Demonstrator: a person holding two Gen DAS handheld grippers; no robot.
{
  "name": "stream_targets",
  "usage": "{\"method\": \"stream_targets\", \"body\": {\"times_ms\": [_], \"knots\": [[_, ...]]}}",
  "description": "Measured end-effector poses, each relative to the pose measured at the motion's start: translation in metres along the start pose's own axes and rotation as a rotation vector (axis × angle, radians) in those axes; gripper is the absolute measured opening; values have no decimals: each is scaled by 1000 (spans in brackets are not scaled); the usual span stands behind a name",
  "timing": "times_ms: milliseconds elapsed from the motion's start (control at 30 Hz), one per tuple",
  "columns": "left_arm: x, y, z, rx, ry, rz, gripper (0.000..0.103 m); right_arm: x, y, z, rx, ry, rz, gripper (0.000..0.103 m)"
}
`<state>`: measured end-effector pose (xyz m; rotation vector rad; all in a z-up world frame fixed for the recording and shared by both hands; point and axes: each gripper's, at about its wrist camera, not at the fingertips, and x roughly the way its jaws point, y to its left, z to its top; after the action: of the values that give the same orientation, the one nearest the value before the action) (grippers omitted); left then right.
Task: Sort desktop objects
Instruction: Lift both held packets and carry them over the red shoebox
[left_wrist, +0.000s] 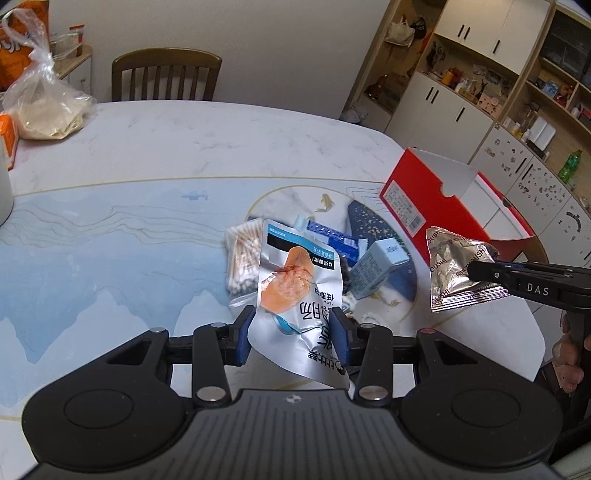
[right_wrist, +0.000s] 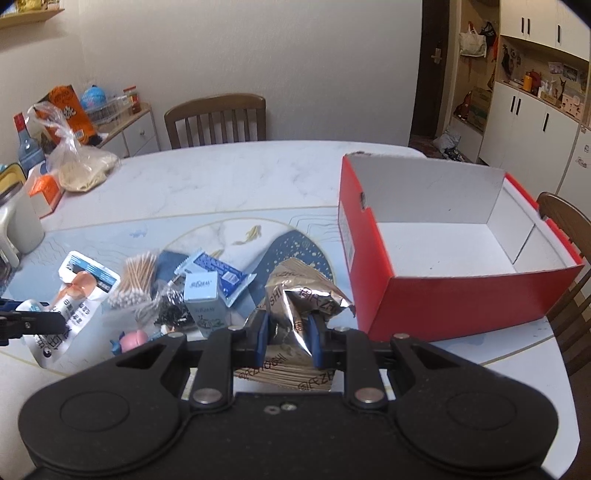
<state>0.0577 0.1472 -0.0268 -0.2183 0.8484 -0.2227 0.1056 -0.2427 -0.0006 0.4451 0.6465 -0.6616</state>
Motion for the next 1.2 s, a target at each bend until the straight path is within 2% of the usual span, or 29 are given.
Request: {"method": "stream_targets", "body": {"times_ms": [200,600,1200], "knots": [[1,-15,11,26,-13,-33,41,-14,-6,6,18,-24,0,22],[4,-62,32,82,-66,-35,41,-32,-36,23,12,-76,34,22],[50,-172,74,183,-90,-42,42,-30,-130,49,-13,-100,42,22]]}}
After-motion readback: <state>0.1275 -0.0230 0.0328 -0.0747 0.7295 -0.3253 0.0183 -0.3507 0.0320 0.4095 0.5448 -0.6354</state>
